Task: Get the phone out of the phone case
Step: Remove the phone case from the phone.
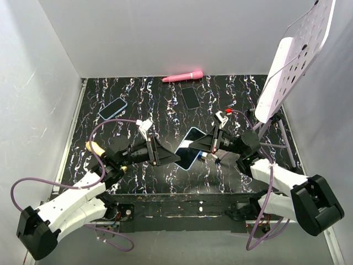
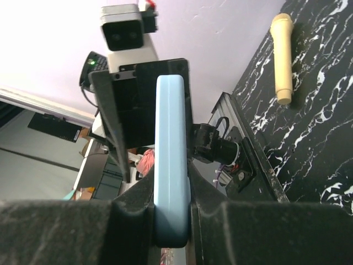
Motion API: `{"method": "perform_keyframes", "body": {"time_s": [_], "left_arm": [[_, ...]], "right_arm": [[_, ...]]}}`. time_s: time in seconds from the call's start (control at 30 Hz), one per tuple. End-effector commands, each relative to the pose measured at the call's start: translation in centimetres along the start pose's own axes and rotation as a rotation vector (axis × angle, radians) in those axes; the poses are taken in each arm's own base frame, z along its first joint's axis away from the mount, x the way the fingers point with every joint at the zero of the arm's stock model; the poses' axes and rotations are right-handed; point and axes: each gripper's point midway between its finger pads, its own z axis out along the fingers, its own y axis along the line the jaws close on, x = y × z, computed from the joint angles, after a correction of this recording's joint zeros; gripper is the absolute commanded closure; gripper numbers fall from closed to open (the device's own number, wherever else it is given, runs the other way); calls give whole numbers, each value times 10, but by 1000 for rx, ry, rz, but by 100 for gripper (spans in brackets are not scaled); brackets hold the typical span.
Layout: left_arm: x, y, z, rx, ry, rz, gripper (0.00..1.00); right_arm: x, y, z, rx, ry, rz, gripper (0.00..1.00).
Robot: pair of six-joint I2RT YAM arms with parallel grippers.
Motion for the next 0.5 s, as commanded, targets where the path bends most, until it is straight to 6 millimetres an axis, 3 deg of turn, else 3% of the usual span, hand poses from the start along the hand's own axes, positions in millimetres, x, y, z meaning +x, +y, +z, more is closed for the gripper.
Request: {"method": "perform_keyframes", "body": {"time_s": [0.0,0.27,0.47], "left_arm": [[4,-15,-17,42,-11,50,43],[16,-30,-20,147,83,103,66],[18,-47,-21,259,121,196,77]], "right_arm": [[-18,28,4,-45,-40,-86,99],[-15,43,5,-131,-1,-76,99],[-15,44,5,-143,-1,-59,99]]}}
